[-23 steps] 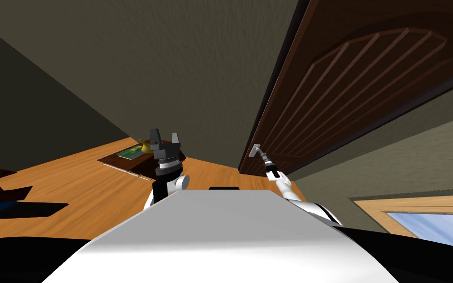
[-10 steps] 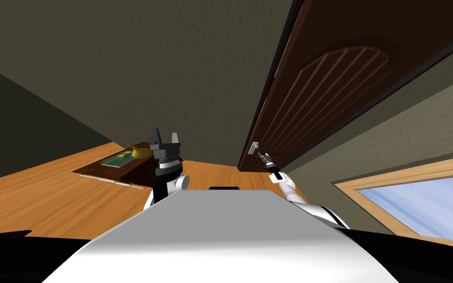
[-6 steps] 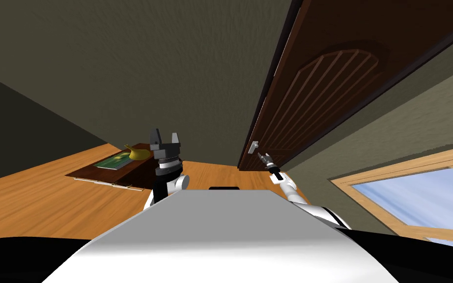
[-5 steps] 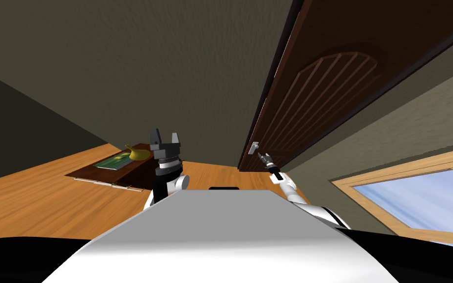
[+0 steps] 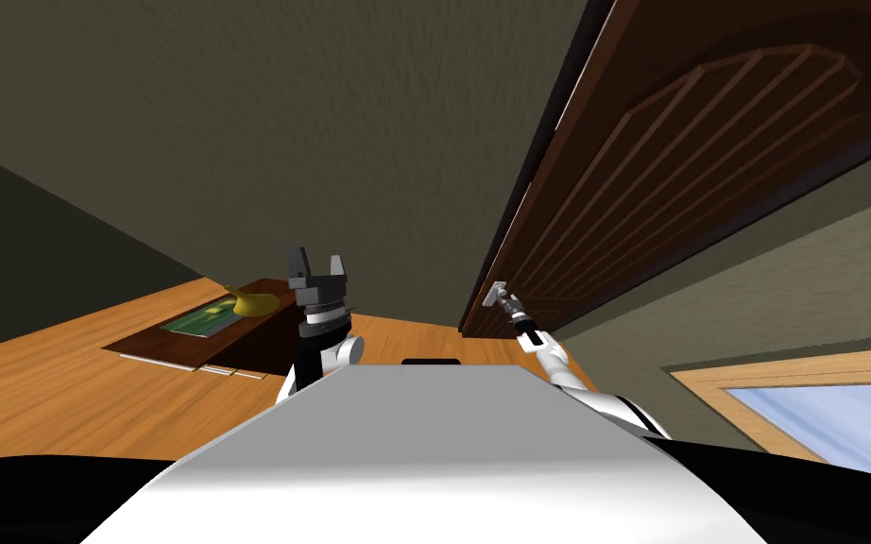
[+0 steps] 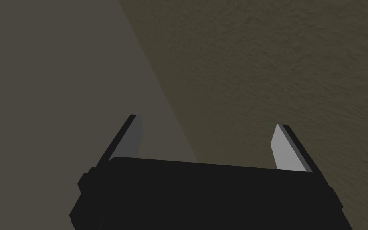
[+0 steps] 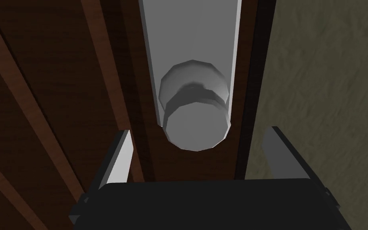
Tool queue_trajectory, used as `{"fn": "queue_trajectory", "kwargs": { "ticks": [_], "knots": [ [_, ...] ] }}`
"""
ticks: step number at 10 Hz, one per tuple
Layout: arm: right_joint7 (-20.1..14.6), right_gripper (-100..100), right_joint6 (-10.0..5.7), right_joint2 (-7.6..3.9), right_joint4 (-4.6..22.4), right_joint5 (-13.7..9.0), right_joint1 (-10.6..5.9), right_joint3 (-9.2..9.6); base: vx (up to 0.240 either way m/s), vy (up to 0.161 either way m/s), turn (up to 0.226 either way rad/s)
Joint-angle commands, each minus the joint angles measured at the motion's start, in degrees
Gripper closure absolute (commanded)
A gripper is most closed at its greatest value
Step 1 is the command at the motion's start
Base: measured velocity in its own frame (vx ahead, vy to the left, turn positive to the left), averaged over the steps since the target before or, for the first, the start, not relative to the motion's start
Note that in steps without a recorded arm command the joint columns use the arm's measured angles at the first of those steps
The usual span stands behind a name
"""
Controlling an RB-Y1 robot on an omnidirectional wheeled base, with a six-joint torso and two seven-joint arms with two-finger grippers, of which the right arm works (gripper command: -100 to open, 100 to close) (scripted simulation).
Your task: Pull the door open
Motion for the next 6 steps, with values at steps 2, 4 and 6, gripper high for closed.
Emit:
{"fn": "queue_trajectory", "kwargs": {
  "ticks": [2,4,6],
  "knots": [
    [0.43,-100,0.33,0.27,0.19,-0.07,-0.26,-0.30,0.189,-0.019,0.028],
    [0.32,100,0.25,0.21,0.13,-0.05,-0.20,-0.23,0.033,-0.002,0.003],
    [0.32,100,0.25,0.21,0.13,-0.05,-0.20,-0.23,-0.027,0.002,0.002]
  ]
}}
